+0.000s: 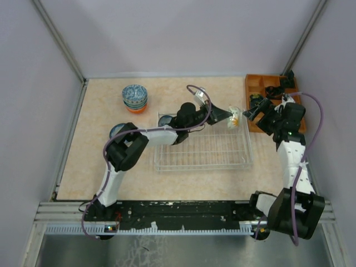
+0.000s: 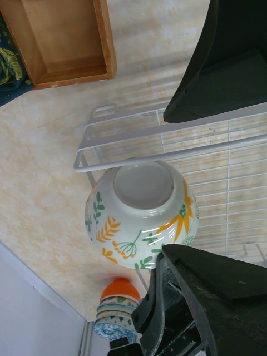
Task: Load the bowls into the dish rack
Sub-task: Place the bowl in the dish rack.
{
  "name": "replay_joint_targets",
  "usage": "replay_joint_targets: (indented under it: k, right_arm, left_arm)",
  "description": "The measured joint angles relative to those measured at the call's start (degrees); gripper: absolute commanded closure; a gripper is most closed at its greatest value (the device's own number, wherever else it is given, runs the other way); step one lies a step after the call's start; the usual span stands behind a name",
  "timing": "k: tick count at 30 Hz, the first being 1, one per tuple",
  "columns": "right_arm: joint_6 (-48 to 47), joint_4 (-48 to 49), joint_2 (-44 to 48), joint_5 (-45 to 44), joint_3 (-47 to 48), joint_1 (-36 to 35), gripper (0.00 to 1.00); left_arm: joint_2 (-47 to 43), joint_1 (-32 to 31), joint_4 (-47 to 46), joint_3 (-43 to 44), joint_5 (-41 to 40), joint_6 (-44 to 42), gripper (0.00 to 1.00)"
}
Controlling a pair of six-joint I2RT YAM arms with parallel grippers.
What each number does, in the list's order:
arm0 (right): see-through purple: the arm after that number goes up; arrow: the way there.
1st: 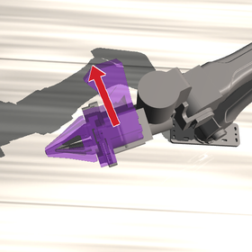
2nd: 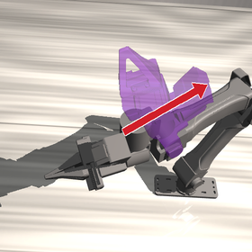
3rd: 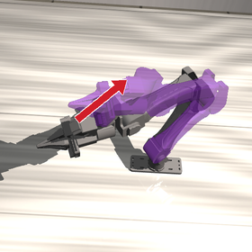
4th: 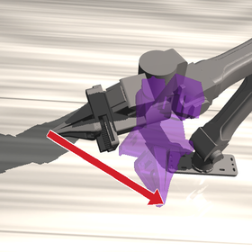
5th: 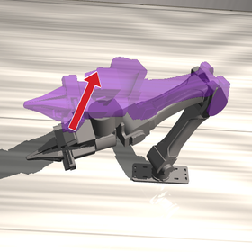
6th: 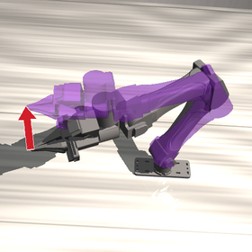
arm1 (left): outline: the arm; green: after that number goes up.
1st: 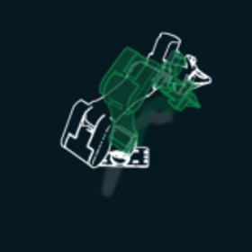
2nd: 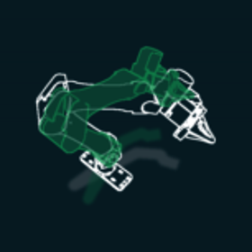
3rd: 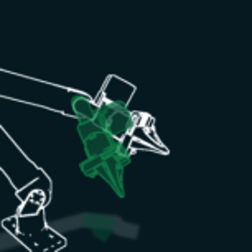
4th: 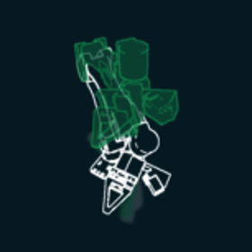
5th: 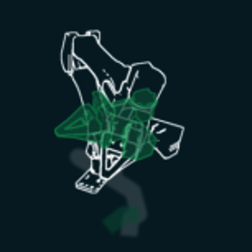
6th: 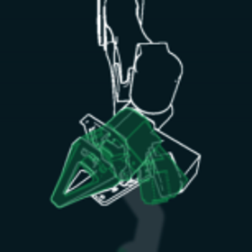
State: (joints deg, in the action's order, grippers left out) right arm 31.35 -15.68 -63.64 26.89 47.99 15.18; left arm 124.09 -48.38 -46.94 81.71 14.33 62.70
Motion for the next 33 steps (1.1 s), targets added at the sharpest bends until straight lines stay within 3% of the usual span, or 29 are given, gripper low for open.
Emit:
replay_joint_targets:
  k: [11,24,33]
  right_arm:
    - [0.2,1.3,-0.2,1.2,-0.5,0.0,0.09]
    - [0.2,2.8,-0.8,1.9,-1.9,0.0,0.10]
    - [-2.0,1.6,-0.4,-0.5,-1.7,-3.4,0.30]
  left_arm:
    - [-1.8,-1.7,-5.3,-10.0,-6.2,1.4,1.00]
    - [-2.6,-2.8,-3.5,-10.2,-10.6,1.6,1.00]
    - [-3.2,-3.2,-0.3,-9.7,-13.3,3.0,1.00]
